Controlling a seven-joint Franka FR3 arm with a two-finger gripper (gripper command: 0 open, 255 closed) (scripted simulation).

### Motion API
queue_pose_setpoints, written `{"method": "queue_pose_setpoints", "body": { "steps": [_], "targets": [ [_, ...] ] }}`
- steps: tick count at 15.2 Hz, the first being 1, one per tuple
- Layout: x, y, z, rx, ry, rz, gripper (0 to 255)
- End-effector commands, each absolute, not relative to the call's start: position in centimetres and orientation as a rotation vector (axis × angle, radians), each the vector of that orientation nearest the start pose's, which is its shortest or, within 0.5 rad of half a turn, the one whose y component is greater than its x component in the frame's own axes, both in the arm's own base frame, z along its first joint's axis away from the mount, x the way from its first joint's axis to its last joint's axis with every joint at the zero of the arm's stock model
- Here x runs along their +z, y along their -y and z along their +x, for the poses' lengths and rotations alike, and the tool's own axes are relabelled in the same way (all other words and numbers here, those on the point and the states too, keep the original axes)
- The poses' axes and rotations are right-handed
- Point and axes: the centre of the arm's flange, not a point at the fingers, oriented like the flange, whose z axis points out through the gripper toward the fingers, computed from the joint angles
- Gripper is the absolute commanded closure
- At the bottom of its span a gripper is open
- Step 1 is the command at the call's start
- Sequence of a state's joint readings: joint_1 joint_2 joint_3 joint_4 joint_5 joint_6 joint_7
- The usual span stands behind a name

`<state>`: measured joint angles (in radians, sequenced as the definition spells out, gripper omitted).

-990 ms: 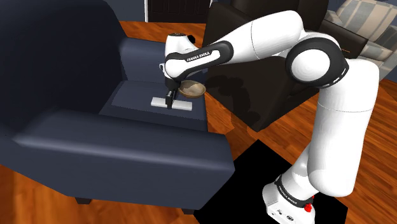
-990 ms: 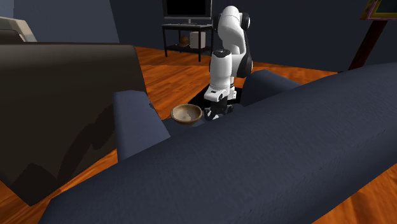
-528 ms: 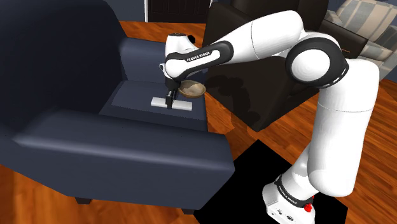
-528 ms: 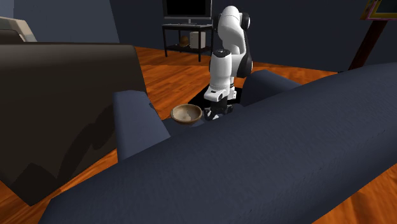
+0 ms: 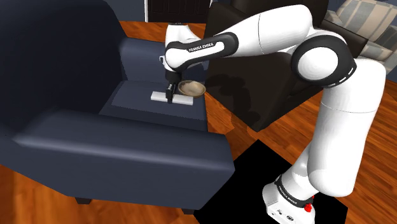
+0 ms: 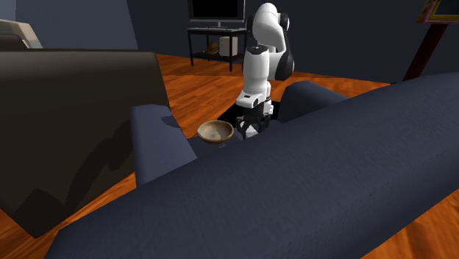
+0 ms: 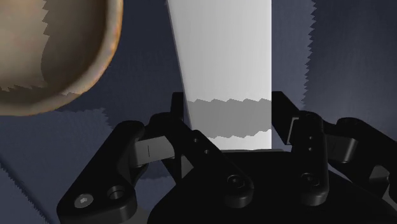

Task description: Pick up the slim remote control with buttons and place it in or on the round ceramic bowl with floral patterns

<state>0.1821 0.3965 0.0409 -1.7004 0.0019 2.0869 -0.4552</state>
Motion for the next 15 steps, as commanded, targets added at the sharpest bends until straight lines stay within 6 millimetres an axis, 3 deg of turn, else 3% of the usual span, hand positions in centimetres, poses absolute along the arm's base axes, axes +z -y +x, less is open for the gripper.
{"method": "queue_pose_setpoints", "body": {
  "steps": [1,15],
  "targets": [
    [37.3,-14.3,64.2,0.012,1.032,-2.947,255],
    [44.7,-14.3,64.2,0.012,1.032,-2.947,255]
  ]
}}
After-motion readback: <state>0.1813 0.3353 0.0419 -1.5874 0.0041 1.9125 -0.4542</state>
